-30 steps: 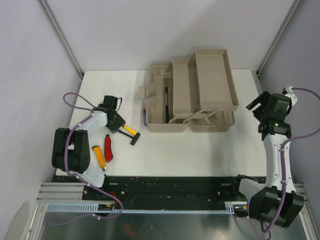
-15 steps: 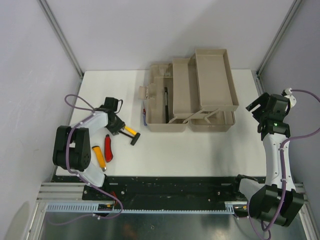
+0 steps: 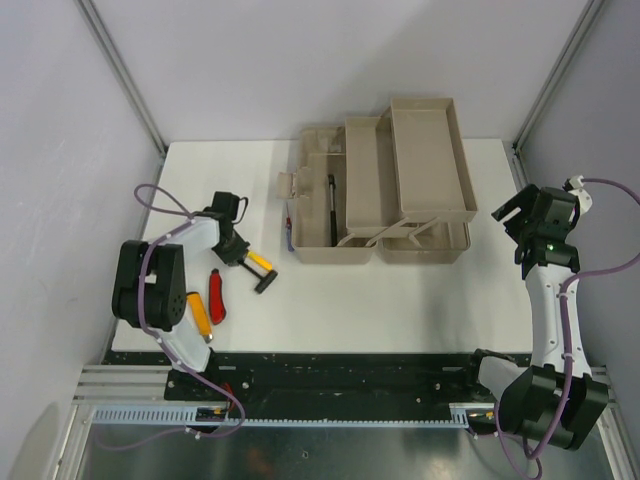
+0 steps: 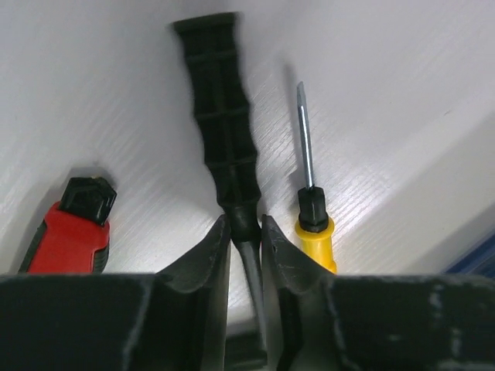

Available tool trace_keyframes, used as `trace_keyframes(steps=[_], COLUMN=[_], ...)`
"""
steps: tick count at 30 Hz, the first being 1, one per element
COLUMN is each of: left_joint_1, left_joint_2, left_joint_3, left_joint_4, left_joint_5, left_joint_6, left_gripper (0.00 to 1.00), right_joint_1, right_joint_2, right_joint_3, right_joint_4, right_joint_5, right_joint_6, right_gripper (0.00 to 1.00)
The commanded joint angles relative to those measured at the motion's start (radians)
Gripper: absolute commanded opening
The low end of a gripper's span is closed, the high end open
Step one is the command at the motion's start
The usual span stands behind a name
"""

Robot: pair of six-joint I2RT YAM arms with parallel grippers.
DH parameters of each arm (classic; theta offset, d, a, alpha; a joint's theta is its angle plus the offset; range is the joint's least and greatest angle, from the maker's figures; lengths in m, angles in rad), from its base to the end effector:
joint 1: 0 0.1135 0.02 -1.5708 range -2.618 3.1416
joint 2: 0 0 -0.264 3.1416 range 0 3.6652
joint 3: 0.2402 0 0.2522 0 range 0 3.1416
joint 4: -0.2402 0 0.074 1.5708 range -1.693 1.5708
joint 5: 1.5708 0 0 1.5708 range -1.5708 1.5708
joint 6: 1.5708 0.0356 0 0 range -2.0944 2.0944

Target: Pack the tool kit

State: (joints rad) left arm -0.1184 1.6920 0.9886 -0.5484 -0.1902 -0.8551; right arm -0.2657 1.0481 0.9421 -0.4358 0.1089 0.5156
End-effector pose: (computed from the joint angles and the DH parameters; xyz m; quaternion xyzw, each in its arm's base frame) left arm 0.3103 -0.0301 0.1594 -0.3680 0.9115 0.0089 0.1836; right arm 0.2227 -0.0646 0.3196 0.3558 0.7936 0.0142 0.4934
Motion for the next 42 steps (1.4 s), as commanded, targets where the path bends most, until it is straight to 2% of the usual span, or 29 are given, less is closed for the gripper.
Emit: trace_keyframes(steps=[1, 3, 5, 16, 25, 35, 42], left_joint_1=[0.007, 0.008, 0.007, 0.006, -0.003, -0.127, -0.221], left_joint_2=[0.032, 0.027, 0.017, -0.156, -0.211, -0.059, 0.089], left_joint_3=[0.012, 0.011, 0.01, 0.081, 0.28, 0.614, 0.776], left_joint_4=[-0.001, -0.003, -0.004, -0.004, -0.003, 0.008, 0.027], left_joint_5=[-0.053, -0.063, -0.077, -0.133, -0.018, 0.238, 0.324], left_joint_6=[0.044, 0.057, 0.072, 0.205, 0.292, 0.397, 0.407], left_gripper=[0.15, 0.04, 0.01, 0.0, 0.0, 0.0, 0.0], right_joint_1=[-0.003, -0.003, -0.003, -0.004, -0.004, -0.004, -0.005], right_joint_2=[0.003, 0.001, -0.001, -0.014, -0.015, -0.025, -0.032], right_joint_3=[-0.002, -0.004, -0.008, -0.012, -0.012, -0.013, -0.012], right_joint_4=[0.026, 0.028, 0.03, 0.027, 0.031, 0.027, 0.024], right_joint_5=[0.029, 0.031, 0.033, 0.045, 0.038, 0.034, 0.031], right_joint_6=[0.002, 0.002, 0.001, -0.019, -0.02, -0.022, -0.02], right_gripper=[0.83, 0.83, 0.82, 0.82, 0.82, 0.82, 0.82])
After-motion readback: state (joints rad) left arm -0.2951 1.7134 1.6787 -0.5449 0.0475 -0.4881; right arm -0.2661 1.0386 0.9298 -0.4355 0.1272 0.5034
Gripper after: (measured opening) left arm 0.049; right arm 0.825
